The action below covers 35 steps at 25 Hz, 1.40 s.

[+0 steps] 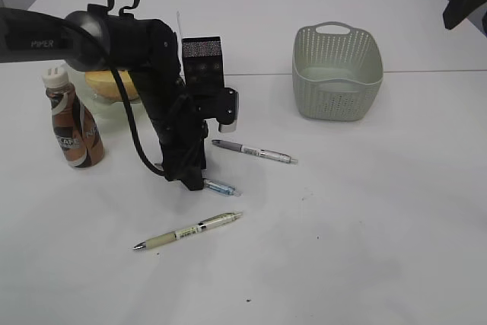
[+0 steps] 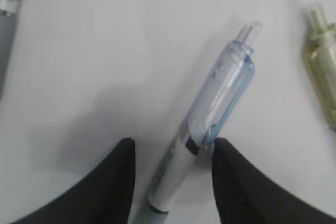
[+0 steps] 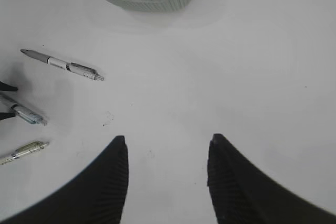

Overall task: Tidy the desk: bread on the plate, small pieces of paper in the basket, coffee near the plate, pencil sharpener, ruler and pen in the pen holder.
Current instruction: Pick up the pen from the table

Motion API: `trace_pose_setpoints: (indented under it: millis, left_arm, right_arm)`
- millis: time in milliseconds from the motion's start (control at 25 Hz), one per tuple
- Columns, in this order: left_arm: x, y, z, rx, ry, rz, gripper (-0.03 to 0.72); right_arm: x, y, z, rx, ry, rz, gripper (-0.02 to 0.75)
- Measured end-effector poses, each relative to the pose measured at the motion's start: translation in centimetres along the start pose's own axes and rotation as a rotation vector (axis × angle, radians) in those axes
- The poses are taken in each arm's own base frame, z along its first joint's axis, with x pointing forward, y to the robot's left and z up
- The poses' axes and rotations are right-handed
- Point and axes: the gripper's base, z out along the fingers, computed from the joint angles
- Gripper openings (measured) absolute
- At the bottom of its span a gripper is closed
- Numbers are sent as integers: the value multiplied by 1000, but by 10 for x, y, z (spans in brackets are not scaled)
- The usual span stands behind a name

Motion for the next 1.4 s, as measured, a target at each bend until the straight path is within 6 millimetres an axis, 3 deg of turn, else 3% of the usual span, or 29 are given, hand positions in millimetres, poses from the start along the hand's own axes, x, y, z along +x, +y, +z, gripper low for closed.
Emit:
trace_pose_setpoints:
  millis: [760, 1200, 1400]
  left_arm:
    - [2, -9, -1, 102, 23, -15, 350]
    - [3, -9, 0, 100, 36, -18, 118]
    - [3, -9, 0, 95, 37, -78, 62]
  right_arm:
    - [0, 0, 0, 0, 0, -7, 365]
    - [0, 0, 0, 0, 0, -10, 365]
    - [0, 0, 0, 0, 0, -10, 365]
